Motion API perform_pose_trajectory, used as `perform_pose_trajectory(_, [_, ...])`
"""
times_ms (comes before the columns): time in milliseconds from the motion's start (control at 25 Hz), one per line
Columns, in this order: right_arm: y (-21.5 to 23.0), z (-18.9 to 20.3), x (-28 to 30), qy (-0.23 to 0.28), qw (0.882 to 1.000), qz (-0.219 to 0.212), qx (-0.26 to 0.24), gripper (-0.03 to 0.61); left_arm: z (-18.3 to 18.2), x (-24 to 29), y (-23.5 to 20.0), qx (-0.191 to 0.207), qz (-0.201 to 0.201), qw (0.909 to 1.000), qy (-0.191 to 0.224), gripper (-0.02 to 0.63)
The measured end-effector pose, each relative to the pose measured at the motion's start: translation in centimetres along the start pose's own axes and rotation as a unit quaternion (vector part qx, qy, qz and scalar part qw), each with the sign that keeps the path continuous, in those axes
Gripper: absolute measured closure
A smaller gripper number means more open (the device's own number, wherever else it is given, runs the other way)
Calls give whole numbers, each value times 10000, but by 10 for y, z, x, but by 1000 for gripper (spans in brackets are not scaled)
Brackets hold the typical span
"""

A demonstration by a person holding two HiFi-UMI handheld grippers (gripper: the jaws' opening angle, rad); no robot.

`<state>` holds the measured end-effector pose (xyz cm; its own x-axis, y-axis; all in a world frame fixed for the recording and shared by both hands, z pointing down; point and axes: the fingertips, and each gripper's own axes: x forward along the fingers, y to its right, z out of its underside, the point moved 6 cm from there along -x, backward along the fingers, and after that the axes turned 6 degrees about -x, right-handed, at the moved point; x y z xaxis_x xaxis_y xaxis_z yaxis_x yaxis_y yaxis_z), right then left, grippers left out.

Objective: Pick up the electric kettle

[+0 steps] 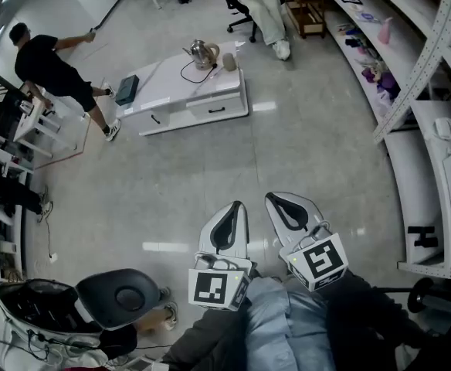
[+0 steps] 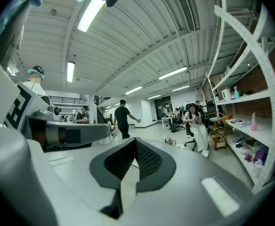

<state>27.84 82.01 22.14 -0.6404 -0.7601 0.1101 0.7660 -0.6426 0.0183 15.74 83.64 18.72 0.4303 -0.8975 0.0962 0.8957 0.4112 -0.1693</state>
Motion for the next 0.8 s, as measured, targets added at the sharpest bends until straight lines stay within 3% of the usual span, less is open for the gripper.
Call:
perform_pose_trajectory(160, [5,7,-2,-30,9996,-254,73,552,8,7,6,-79,-83,9999,-90,612])
perform_pose_trajectory(400, [20,6,19,-18,9995,-263,161,554,3,24,-10,-146,-178,9997,-50,612])
perform_pose_trajectory(600, [33,17,61,-204,9992,-224,276,554,2,53,-49,-191,-216,9996,-40,612])
perform_pose_trajectory(800, [46,18,121,-428,9983,-189,348,554,0,94,-97,-222,52,9997,84,612])
